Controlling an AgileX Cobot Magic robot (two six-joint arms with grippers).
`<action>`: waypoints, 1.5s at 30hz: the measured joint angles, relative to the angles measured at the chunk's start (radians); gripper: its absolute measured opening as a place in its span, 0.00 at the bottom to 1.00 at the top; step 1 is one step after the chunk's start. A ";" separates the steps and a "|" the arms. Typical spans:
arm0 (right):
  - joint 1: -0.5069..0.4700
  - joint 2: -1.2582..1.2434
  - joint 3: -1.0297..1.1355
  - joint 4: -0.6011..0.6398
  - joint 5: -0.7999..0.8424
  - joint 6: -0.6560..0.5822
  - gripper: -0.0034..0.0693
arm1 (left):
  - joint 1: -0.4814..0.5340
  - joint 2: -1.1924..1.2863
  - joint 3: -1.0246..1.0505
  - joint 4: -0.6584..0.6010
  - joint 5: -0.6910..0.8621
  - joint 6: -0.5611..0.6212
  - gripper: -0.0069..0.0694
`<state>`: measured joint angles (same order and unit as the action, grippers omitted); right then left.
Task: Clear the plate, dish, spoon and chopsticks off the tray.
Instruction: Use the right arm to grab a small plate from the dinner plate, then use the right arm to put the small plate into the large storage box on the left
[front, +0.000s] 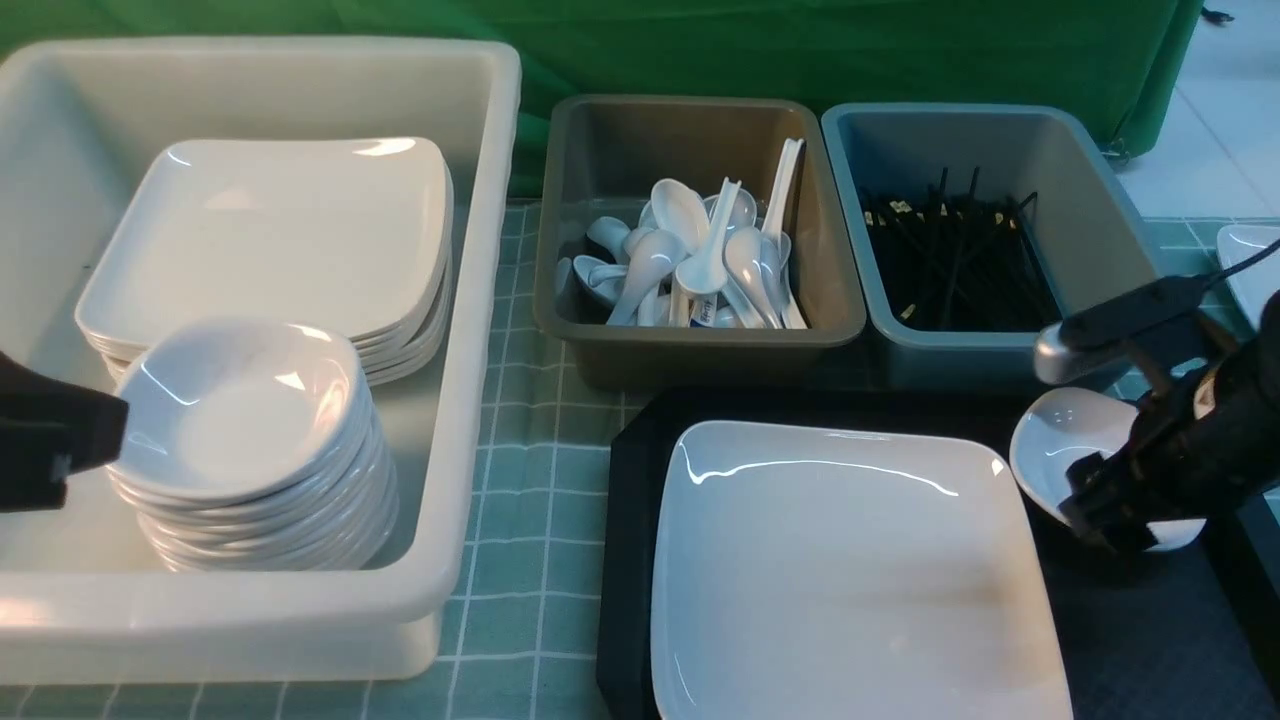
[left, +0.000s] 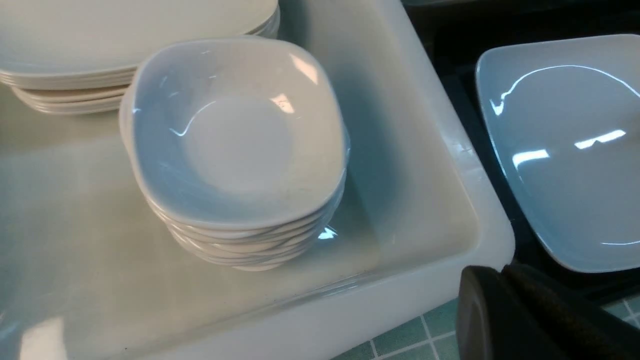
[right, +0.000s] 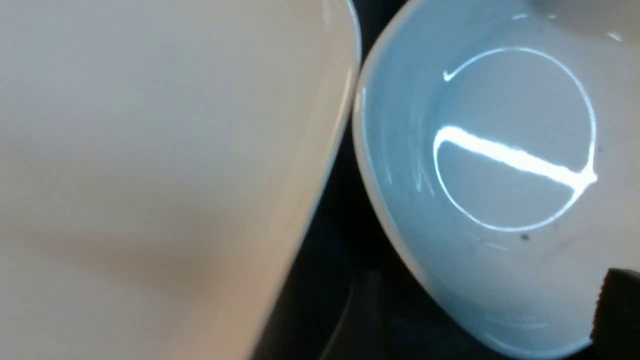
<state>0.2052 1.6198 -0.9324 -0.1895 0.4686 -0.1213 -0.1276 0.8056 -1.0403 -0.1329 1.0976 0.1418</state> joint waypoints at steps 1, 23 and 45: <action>0.000 0.023 0.000 0.000 -0.021 -0.001 0.86 | 0.000 0.000 0.000 0.005 0.000 0.000 0.10; 0.021 0.092 -0.016 -0.059 -0.058 -0.029 0.26 | 0.000 0.000 0.000 0.011 0.000 -0.012 0.10; 0.596 -0.045 -0.595 0.441 0.009 -0.275 0.12 | 0.000 -0.032 0.000 0.044 0.000 -0.249 0.10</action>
<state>0.8014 1.5748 -1.5278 0.2511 0.4775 -0.3966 -0.1276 0.7734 -1.0403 -0.0888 1.0976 -0.1067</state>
